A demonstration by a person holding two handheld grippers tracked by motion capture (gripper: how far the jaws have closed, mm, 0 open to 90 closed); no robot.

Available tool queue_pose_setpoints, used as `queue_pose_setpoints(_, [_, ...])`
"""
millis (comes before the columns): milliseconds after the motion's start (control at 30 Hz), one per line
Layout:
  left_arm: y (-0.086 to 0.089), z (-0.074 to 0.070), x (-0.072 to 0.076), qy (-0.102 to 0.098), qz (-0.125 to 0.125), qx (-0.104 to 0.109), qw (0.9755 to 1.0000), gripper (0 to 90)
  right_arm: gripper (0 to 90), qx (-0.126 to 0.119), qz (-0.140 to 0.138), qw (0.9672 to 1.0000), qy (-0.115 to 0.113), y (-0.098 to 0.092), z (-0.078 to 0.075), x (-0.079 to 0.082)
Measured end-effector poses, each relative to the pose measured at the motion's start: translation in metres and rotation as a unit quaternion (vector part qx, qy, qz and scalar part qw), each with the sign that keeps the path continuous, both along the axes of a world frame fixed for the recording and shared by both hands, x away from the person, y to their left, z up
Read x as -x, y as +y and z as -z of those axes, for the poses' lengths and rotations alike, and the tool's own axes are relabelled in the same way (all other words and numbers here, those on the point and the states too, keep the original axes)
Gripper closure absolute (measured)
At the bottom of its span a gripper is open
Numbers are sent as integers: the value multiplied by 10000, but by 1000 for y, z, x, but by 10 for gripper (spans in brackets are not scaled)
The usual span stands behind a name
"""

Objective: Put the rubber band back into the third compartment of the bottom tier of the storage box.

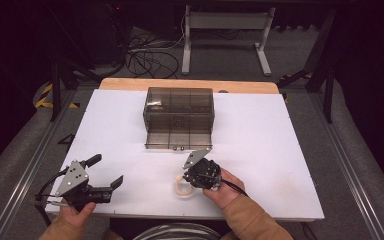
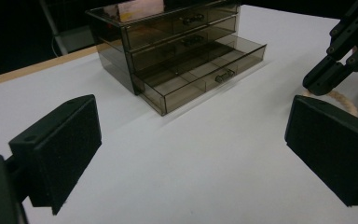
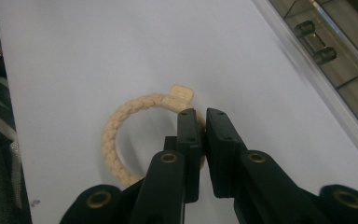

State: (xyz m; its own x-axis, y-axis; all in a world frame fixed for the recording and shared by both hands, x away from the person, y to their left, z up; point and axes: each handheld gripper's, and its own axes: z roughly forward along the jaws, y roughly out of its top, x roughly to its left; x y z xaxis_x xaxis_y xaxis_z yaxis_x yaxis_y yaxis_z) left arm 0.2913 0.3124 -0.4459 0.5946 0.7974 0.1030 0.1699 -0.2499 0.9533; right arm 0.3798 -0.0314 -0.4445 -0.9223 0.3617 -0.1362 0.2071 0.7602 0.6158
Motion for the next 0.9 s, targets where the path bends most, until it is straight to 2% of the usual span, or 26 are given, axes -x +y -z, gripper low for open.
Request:
queue_pose_setpoints(567, [0,0,0,-4,3,-9,10000,42,848,-283,-57,9994,-213,-5,-11,7])
queue_pose_setpoints(900, [0,0,0,-5,2,-11,10000,43,847,-317,-92,9991,-261,-5,-13,8])
